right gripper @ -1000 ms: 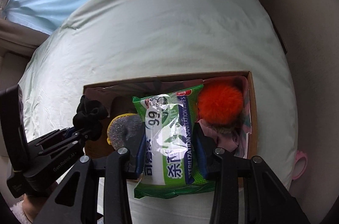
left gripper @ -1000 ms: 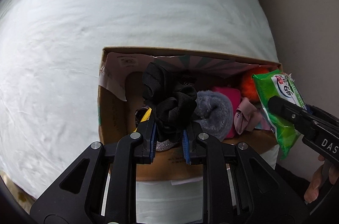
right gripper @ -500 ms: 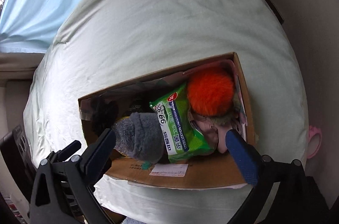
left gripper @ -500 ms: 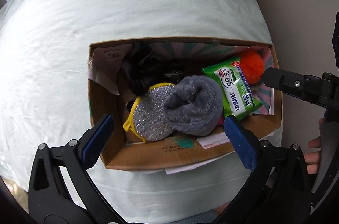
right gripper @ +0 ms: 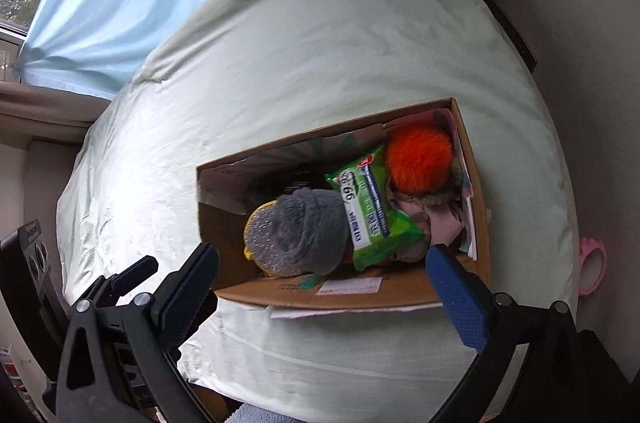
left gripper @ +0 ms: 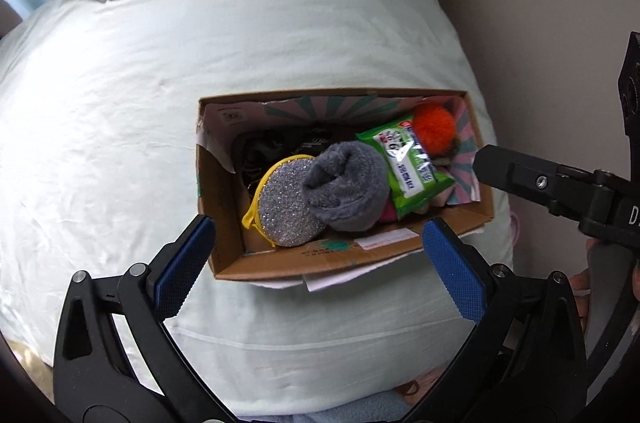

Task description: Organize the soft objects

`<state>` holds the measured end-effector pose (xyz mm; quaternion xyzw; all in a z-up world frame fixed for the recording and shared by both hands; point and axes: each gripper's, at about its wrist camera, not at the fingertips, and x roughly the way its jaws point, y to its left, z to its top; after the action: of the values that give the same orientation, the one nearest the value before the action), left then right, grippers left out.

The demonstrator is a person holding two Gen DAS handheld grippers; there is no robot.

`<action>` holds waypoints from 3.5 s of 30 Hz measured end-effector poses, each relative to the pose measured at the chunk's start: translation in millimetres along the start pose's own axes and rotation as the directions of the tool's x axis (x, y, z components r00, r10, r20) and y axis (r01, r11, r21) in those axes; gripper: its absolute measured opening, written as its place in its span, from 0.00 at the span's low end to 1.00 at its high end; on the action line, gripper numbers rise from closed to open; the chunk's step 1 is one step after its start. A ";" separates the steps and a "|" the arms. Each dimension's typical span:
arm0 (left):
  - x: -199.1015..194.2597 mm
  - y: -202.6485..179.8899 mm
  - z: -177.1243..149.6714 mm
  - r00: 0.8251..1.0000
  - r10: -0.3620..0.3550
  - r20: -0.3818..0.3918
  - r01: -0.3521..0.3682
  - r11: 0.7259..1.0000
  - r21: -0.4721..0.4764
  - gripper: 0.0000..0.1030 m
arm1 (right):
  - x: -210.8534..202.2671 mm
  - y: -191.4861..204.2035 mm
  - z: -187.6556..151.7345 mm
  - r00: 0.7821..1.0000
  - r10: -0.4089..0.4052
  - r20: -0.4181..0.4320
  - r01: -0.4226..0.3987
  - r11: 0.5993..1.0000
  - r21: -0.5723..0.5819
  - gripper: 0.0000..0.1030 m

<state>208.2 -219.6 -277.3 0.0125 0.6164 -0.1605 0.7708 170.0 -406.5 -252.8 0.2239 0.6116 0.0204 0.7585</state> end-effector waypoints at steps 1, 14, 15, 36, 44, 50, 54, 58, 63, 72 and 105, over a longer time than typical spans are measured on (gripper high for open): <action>-9.2 -0.7 -2.8 1.000 -0.002 0.015 0.001 1.000 0.008 1.00 | -6.8 4.4 -3.8 1.000 0.002 0.009 -0.002 1.000 -0.005 1.00; -197.2 58.4 -66.5 0.941 0.039 0.336 -0.045 0.999 0.010 1.00 | -127.0 111.7 -75.5 0.966 0.006 0.257 0.030 0.990 -0.136 1.00; -209.7 64.9 -69.9 0.933 0.040 0.358 -0.044 0.999 0.003 1.00 | -136.0 123.0 -82.7 0.958 0.003 0.287 0.043 0.987 -0.153 1.00; -372.9 152.8 -144.0 0.673 0.171 0.719 -0.156 0.984 -0.087 1.00 | -222.6 269.8 -188.9 0.695 0.002 0.719 0.294 0.912 -0.286 1.00; -372.8 157.5 -151.1 0.655 0.195 0.730 -0.164 0.980 -0.115 1.00 | -221.1 271.5 -190.6 0.674 -0.013 0.738 0.297 0.920 -0.254 1.00; -373.8 159.6 -151.9 0.646 0.194 0.738 -0.153 0.980 -0.124 1.00 | -225.1 272.6 -190.1 0.663 -0.024 0.748 0.314 0.916 -0.249 1.00; -373.3 160.1 -150.7 0.647 0.196 0.737 -0.153 0.980 -0.126 1.00 | -225.5 273.5 -189.6 0.663 -0.025 0.748 0.318 0.914 -0.251 1.00; -372.5 159.2 -150.3 0.650 0.195 0.735 -0.152 0.980 -0.125 1.00 | -225.1 274.0 -188.1 0.661 -0.021 0.750 0.320 0.912 -0.257 1.00; -372.2 159.0 -149.6 0.651 0.193 0.734 -0.150 0.981 -0.125 1.00 | -225.4 276.3 -187.7 0.657 -0.018 0.754 0.322 0.911 -0.259 1.00; -371.4 158.2 -148.8 0.647 0.195 0.738 -0.157 0.980 -0.121 1.00 | -223.6 275.7 -185.3 0.658 -0.017 0.753 0.321 0.911 -0.260 1.00; -372.1 160.6 -146.2 0.645 0.199 0.738 -0.152 0.980 -0.131 1.00 | -221.9 281.0 -176.7 0.650 -0.021 0.760 0.332 0.907 -0.259 1.00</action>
<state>41.9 50.7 14.1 -0.0170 0.2461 -0.0584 0.9673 17.0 -165.9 26.7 0.0011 0.2532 -0.0311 0.9669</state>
